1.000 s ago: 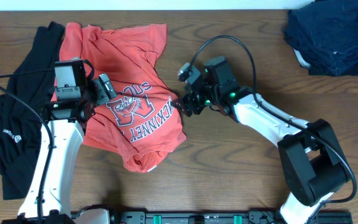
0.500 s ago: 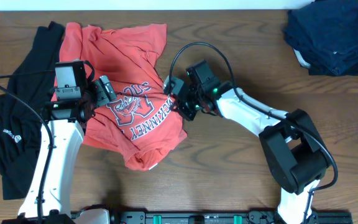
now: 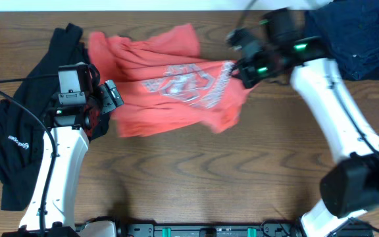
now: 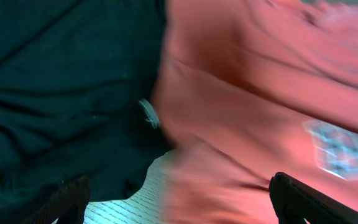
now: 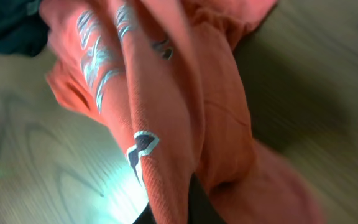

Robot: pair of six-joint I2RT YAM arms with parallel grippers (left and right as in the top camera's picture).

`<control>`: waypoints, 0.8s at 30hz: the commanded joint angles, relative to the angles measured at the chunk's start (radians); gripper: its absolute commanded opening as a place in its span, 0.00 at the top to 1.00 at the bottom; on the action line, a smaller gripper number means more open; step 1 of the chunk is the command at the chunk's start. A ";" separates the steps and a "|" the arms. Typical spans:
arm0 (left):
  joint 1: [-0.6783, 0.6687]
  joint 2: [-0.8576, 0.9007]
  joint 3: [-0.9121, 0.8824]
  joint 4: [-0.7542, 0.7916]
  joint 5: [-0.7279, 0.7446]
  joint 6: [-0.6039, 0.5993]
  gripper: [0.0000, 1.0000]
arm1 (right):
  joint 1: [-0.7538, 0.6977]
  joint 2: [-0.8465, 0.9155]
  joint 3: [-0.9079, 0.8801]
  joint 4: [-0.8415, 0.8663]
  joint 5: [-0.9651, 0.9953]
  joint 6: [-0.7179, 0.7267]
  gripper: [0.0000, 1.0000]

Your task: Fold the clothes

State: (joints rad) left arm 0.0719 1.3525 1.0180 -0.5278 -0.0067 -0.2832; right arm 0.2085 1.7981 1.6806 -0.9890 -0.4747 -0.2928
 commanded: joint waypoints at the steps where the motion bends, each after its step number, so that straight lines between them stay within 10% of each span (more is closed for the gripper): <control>1: 0.002 -0.007 0.002 -0.003 -0.008 0.017 0.06 | -0.078 0.012 0.006 -0.067 0.015 -0.014 0.97; 8: -0.006 0.004 0.001 0.007 0.023 0.017 0.06 | -0.178 0.061 0.005 -0.076 0.016 -0.056 0.79; 15: -0.053 0.119 0.001 0.161 0.061 0.018 0.06 | -0.201 0.071 0.005 -0.010 0.041 -0.055 0.19; 24: -0.090 0.385 0.028 0.402 0.132 0.025 0.12 | -0.196 0.071 0.005 -0.057 0.041 -0.052 0.13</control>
State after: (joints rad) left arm -0.0158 1.6741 1.0180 -0.1421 0.0910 -0.2718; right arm 0.0158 1.8591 1.6855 -1.0386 -0.4301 -0.3447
